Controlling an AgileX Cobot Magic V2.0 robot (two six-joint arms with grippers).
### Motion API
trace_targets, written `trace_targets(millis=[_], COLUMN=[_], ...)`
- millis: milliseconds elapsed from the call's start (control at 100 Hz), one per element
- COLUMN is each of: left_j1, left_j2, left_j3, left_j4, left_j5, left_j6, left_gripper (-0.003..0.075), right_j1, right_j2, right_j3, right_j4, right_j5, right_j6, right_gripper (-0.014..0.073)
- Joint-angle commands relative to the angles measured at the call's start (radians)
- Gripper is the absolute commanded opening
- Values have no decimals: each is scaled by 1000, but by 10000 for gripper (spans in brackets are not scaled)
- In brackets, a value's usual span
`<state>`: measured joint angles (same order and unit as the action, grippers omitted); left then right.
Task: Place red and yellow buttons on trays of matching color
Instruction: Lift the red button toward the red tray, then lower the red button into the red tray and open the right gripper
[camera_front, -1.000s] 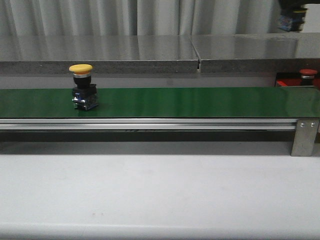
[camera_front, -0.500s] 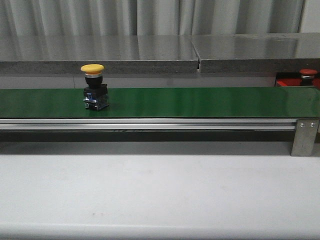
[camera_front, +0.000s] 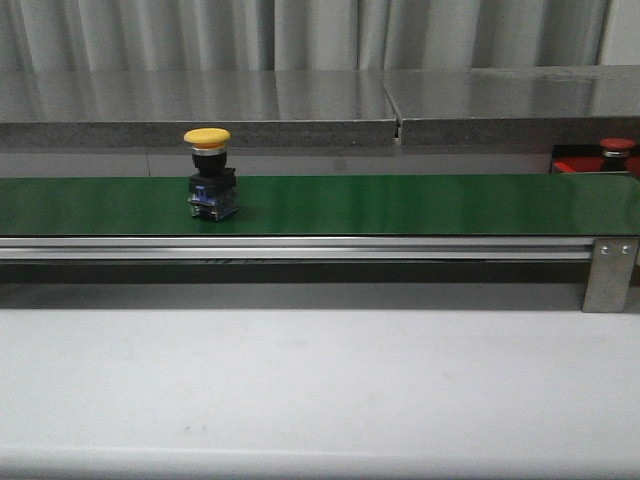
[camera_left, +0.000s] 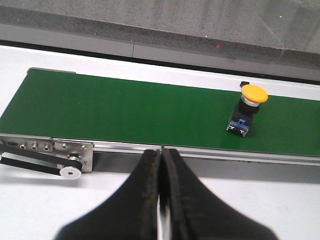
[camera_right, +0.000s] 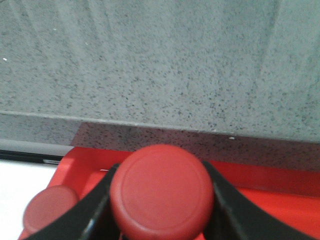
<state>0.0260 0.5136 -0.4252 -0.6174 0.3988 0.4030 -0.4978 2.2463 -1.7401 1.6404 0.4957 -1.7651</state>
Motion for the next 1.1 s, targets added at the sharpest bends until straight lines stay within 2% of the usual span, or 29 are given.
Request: trace_targets(millis=[0,490,850,950,1090], left_j1=[-7,-7,-7,-7,-7], left_j2=[2,2,2,2,2], left_j3=[-28,-28,-28,-28,-28], left_j4=[-24,-24,-24,-24,-24], left_j5=[-58,-58,-58,-58,-58], left_j6=[0,0,0,0,0], left_gripper=[-20,-20,-20,-20,-20], right_j1=[-2,32,39,39,39], right_j2=[-42,45,72,72,72], right_j3=[-57,-90,-90,-90,-90], right_j4=[66,89,81,81,81], right_j5=[28,61,16,16,39], right_j6=[-11,-26,-27,-27,-27], right_gripper=[164,164,167,225,428])
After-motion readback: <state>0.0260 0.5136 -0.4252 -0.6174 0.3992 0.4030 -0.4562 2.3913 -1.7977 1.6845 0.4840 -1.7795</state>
